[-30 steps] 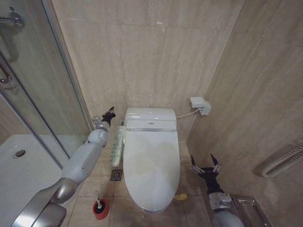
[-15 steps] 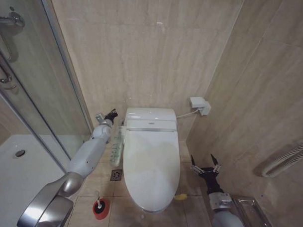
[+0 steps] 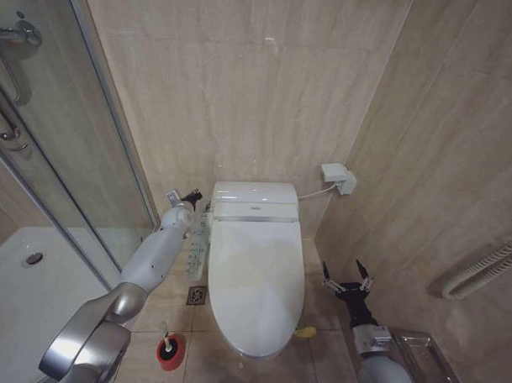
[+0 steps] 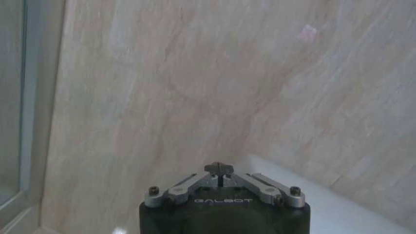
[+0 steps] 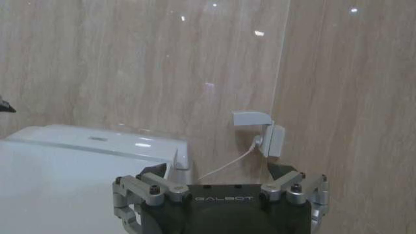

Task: Open the toilet lid, clean the toilet bowl with a toilet brush, close the toilet lid, and flush.

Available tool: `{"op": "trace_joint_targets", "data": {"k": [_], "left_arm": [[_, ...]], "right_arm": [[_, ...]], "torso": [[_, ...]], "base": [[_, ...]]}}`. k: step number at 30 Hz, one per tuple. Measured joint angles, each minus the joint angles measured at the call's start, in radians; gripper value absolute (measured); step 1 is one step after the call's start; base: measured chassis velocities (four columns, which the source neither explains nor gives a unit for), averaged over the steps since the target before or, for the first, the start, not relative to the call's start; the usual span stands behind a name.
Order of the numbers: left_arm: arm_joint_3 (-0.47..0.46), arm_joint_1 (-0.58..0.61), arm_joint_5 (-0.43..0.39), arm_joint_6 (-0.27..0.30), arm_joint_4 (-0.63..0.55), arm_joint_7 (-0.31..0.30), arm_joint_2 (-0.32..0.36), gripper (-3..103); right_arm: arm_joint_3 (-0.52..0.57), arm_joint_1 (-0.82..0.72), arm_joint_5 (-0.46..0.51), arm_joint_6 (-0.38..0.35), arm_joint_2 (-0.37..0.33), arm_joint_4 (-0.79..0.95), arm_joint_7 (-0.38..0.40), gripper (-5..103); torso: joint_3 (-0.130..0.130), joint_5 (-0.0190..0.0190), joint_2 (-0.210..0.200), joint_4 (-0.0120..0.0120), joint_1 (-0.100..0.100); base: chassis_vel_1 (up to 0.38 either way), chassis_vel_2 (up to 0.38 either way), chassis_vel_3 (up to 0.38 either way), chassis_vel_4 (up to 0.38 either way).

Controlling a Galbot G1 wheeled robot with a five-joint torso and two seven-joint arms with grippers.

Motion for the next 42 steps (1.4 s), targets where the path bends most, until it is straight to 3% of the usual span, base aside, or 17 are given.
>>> {"op": "trace_joint_targets", "data": {"k": [26,42], "left_arm": [[-0.012,-0.002,0.000,0.005,0.030,0.032,0.015,0],[-0.026,-0.001,-0.012,0.006,0.033,0.043,-0.014,0]], "right_arm": [[0.000,0.000,0.000,0.000,0.000,0.000,0.000,100],[0.000,0.000,0.000,0.000,0.000,0.000,0.000,100]], "torso": [[0.000,-0.0001,0.000,0.0000,0.000],[0.000,0.0000,0.000,-0.0002,0.000]], "base": [[0.000,0.000,0.000,0.000],[-0.063,0.055,0.051,-0.058]]}}
